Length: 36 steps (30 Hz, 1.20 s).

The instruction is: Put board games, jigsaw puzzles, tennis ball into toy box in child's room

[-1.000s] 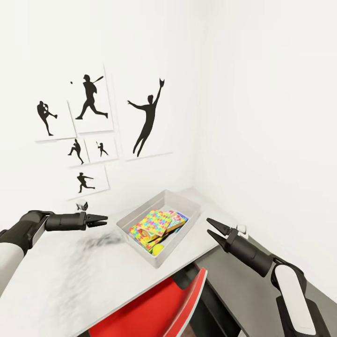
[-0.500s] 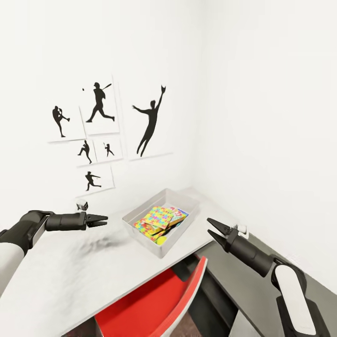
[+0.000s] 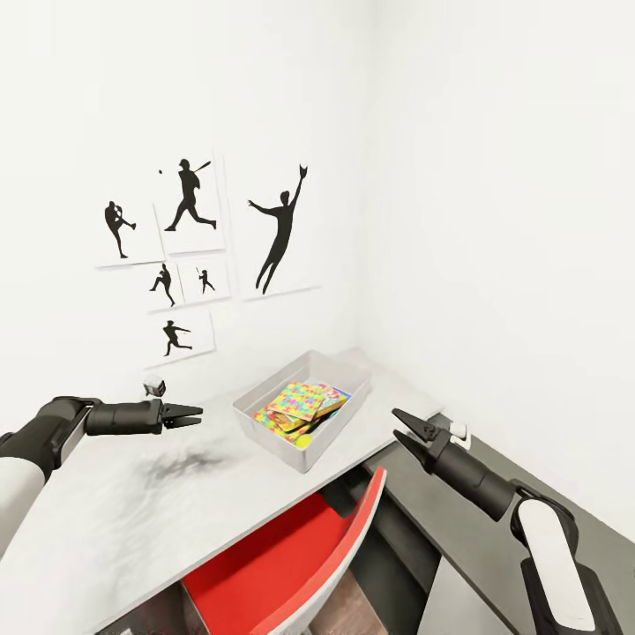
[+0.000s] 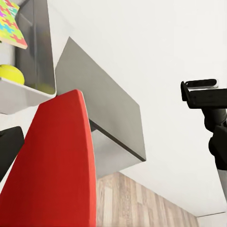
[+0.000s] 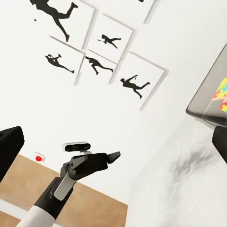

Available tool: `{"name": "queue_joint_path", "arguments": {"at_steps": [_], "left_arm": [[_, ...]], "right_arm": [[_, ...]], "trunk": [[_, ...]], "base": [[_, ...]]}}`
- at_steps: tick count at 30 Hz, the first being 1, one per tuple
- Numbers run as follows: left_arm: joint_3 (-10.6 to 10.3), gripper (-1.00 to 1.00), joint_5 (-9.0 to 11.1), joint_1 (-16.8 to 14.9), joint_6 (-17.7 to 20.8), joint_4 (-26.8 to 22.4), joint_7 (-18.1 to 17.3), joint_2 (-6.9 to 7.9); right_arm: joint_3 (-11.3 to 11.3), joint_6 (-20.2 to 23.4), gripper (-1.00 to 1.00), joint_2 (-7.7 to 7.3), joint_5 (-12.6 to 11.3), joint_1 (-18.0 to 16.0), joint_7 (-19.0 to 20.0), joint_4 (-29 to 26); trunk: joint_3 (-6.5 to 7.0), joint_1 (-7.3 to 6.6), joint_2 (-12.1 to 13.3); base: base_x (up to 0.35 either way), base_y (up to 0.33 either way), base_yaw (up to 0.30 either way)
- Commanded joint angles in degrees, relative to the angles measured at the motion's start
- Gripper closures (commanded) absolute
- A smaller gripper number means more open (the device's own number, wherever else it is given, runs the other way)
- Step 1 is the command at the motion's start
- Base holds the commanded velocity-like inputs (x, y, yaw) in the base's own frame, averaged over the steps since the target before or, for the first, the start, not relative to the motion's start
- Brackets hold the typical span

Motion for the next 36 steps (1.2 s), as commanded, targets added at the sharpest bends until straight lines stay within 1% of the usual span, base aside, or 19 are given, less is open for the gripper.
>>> {"name": "queue_joint_path", "arguments": {"at_steps": [1, 6, 9, 18, 32, 36], "left_arm": [[-0.5, -1.0, 0.5, -0.1, 0.6, 0.0, -0.1, 0.07], [-0.5, -1.0, 0.6, -0.1, 0.6, 0.0, -0.1, 0.01], [-0.5, -1.0, 0.5, -0.1, 0.6, 0.0, -0.1, 0.0], [-0.5, -1.0, 0.5, -0.1, 0.5, 0.0, -0.1, 0.03], [-0.5, -1.0, 0.5, -0.1, 0.6, 0.0, -0.1, 0.08], [-0.5, -1.0, 0.6, -0.1, 0.6, 0.0, -0.1, 0.09]], "right_arm": [[-0.2, 0.4, -1.0, 0.07, 0.3, -0.1, 0.3, 0.0], [-0.1, 0.4, -1.0, 0.08, 0.3, -0.1, 0.3, 0.0], [-0.2, 0.3, -1.0, 0.07, 0.3, -0.1, 0.3, 0.0], [-0.2, 0.3, -1.0, 0.07, 0.3, -0.1, 0.2, 0.1], [-0.2, 0.3, -1.0, 0.08, 0.3, -0.1, 0.2, 0.1], [-0.2, 0.3, -1.0, 0.09, 0.3, -0.1, 0.2, 0.2]], "trunk": [[-0.1, 0.02, -0.1], [-0.1, 0.02, -0.1], [-0.1, 0.02, -0.1], [-0.1, 0.02, -0.1], [-0.1, 0.02, -0.1], [-0.1, 0.02, -0.1]], "base": [[-0.002, 0.001, 0.0], [-0.017, 0.0, -0.007], [-0.08, 0.0, -0.153], [-0.149, 0.029, -0.262], [-0.241, 0.126, -0.28], [-0.118, 0.077, -0.281]]}}
